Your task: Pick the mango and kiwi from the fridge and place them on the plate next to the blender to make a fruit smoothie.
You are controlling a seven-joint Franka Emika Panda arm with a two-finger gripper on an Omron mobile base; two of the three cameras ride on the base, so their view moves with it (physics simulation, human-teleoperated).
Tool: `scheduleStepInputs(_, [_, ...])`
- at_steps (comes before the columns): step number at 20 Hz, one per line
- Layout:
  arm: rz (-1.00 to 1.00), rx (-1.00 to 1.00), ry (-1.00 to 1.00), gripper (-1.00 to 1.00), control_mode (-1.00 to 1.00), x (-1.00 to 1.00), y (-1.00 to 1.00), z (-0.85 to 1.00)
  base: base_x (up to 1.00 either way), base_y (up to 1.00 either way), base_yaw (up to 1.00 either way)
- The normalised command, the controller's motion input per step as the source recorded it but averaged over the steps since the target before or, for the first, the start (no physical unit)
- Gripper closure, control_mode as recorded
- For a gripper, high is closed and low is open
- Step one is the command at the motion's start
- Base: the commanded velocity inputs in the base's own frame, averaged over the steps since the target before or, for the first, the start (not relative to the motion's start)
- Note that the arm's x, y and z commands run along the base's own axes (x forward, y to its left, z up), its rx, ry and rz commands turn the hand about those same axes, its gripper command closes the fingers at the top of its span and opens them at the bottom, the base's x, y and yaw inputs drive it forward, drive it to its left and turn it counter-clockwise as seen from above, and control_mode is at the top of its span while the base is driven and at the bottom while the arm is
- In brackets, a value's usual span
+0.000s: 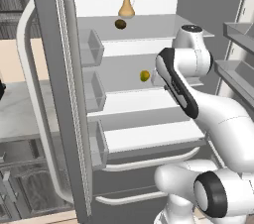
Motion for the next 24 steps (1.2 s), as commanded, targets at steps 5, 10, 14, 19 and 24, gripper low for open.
scheduleStepInputs(5, [-0.01,-0.01,-0.16,-1.0,-1.0,-0.07,0.15,0.11,0.0,0.0,0.0])
scheduleStepInputs(10, [0.0,0.0,-0.27,-1.0,-1.0,0.14,0.12,0.51,0.0,0.0,0.0])
scheduleStepInputs(14, [0.0,0.0,-0.01,-1.0,-1.0,0.37,0.0,-0.19,0.0,0.0,0.0])
scheduleStepInputs(19, [0.0,0.0,0.0,-1.0,-1.0,0.66,0.01,-0.5,0.0,0.0,0.0])
scheduleStepInputs(24, [-0.06,0.03,-0.04,-1.0,-1.0,0.66,0.0,-0.46,0.0,0.0,0.0])
